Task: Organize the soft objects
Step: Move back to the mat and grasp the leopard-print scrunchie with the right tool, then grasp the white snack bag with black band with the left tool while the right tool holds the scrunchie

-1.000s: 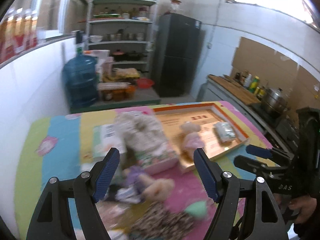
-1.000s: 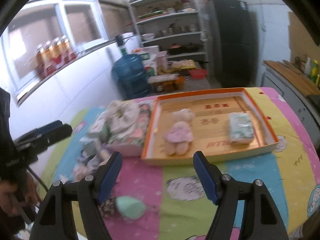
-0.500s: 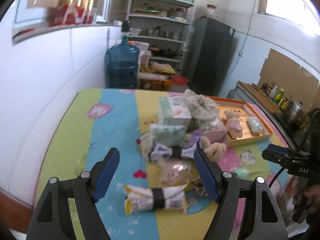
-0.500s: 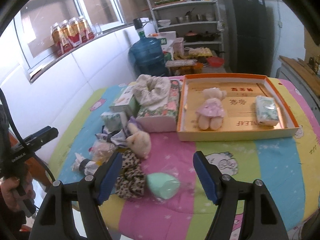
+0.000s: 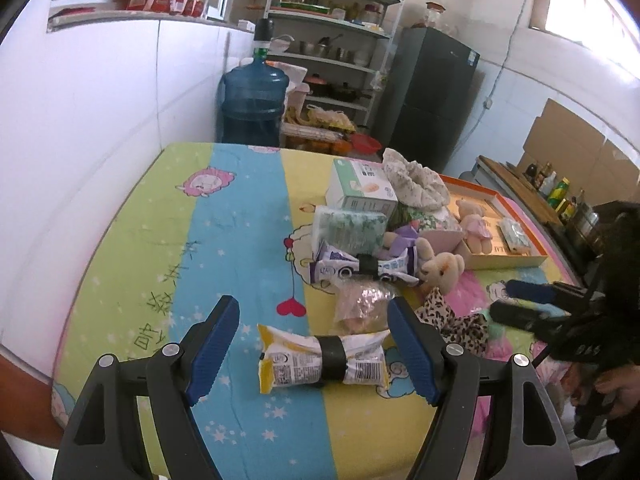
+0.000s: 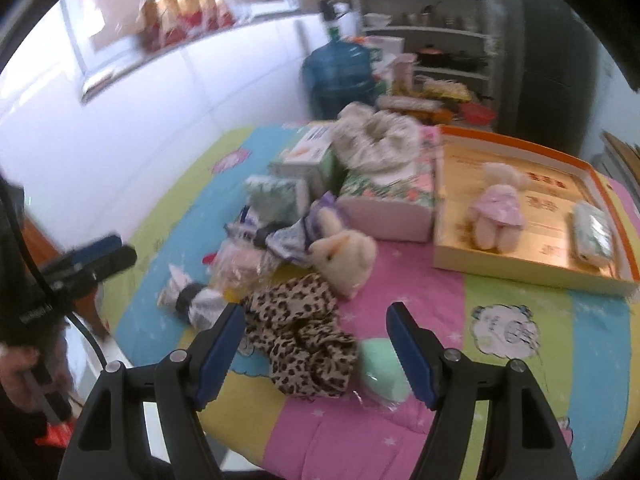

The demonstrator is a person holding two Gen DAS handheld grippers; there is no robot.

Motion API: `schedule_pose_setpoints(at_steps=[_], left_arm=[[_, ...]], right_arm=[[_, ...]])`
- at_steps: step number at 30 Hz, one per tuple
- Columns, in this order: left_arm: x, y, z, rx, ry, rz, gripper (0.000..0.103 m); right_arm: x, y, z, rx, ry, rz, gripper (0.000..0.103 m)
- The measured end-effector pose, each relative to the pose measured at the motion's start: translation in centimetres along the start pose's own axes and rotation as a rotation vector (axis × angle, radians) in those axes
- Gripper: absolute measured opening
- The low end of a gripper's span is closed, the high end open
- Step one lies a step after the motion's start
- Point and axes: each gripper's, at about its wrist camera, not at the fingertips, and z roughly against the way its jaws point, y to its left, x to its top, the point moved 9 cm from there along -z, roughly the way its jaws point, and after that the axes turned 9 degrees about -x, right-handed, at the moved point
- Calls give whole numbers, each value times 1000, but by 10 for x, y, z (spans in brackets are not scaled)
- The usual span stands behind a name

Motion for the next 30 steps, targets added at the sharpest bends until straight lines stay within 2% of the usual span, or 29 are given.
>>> schedule_pose_setpoints(at_steps=[4, 10, 17, 20, 22, 24, 26, 30], left_arm=[[-3, 4, 0, 6, 2, 10, 78], [-11, 15, 7, 24, 4, 42, 78], [-20, 24, 11, 34, 12, 65, 78], [-22, 25, 10, 33, 15, 71, 78], [-22, 25, 8, 29, 19, 72, 78], [-22, 24, 6, 23, 22, 71, 78], [-22, 22, 4, 13, 22, 62, 78], [-18, 11, -1, -54, 24, -12, 78]], right_arm=[[-10, 21, -24, 22, 77, 160, 73], [-18, 33, -53, -23, 128, 334, 73], [-30, 38, -79, -44, 210, 350, 73], [-30, 39, -81, -35, 206, 334, 72], [-28, 37, -80, -25, 191, 305, 61], [-24, 34, -78, -22, 181, 278, 37], [-21, 32, -76, 2, 179, 242, 26], [-11, 29, -66, 30, 151, 203, 22]])
